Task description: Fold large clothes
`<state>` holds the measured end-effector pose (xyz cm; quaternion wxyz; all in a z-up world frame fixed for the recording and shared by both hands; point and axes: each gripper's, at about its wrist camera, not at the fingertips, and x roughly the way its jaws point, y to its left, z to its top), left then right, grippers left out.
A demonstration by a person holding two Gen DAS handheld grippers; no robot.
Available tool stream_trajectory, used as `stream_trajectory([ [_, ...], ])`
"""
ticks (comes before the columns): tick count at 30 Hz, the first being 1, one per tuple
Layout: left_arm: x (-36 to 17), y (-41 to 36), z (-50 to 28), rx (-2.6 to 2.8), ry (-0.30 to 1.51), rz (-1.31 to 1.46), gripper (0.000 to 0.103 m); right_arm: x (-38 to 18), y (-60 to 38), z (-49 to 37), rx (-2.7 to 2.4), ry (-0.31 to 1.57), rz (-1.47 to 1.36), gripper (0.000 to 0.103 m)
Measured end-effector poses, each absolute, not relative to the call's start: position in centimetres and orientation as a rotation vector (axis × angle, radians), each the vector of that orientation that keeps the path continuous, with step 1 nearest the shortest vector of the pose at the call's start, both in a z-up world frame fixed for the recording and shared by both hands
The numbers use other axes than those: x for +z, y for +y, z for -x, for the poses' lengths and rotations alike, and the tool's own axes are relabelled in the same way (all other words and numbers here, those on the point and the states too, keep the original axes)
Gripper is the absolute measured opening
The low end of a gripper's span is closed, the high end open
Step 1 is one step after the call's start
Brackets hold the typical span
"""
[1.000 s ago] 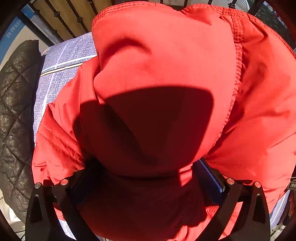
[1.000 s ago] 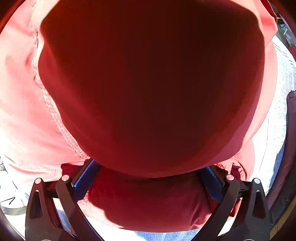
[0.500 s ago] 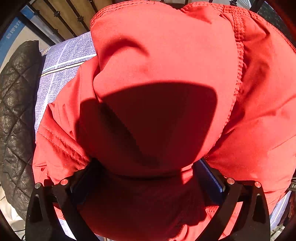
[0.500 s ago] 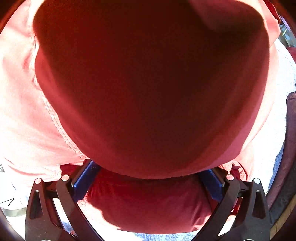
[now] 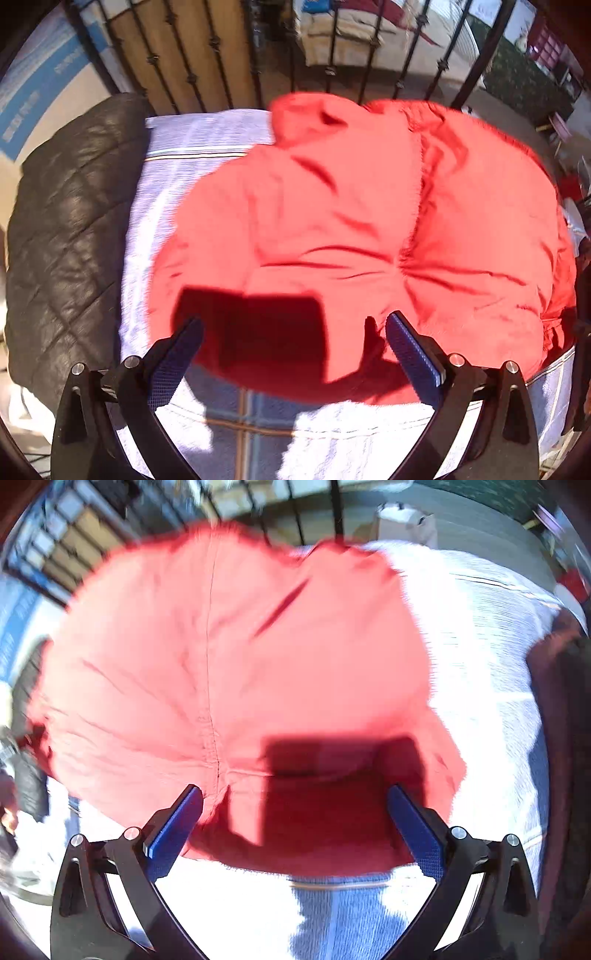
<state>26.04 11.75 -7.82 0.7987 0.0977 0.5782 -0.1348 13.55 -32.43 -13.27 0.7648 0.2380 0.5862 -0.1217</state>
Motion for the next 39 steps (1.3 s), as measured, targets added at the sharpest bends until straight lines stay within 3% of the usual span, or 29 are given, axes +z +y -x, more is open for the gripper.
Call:
stream_trajectory([
  [3, -7.1, 15.2, -26.2, -0.266, 1.244, -0.145, 0.097, -12.4, -35.4, -10.7, -0.283, 1.225, -0.560, 0.099],
  [9, -6.3, 19.8, -28.7, -0.303, 1.264, 0.021, 0.097, -15.7, -37.1, -4.3, -0.261, 1.169, -0.791, 0.099],
  [15, -6.2, 19.7, -33.0, -0.400, 1.252, -0.063, 0.097, -16.9, -39.3, -6.9, -0.152, 1.229, -0.833, 0.098],
  [23, -11.5, 15.6, -37.8, -0.494, 1.350, -0.294, 0.098, -18.7, -38.7, -10.3, 0.018, 1.306, -0.831, 0.098],
  [27, -15.1, 16.2, -39.6, -0.525, 1.481, -0.195, 0.099, -21.0, -39.4, -12.9, 0.046, 1.370, -0.804, 0.098],
  [39, -18.6, 16.1, -41.0, -0.571, 1.587, -0.097, 0.099, -25.9, -39.5, -15.5, 0.107, 1.422, -0.868, 0.099],
])
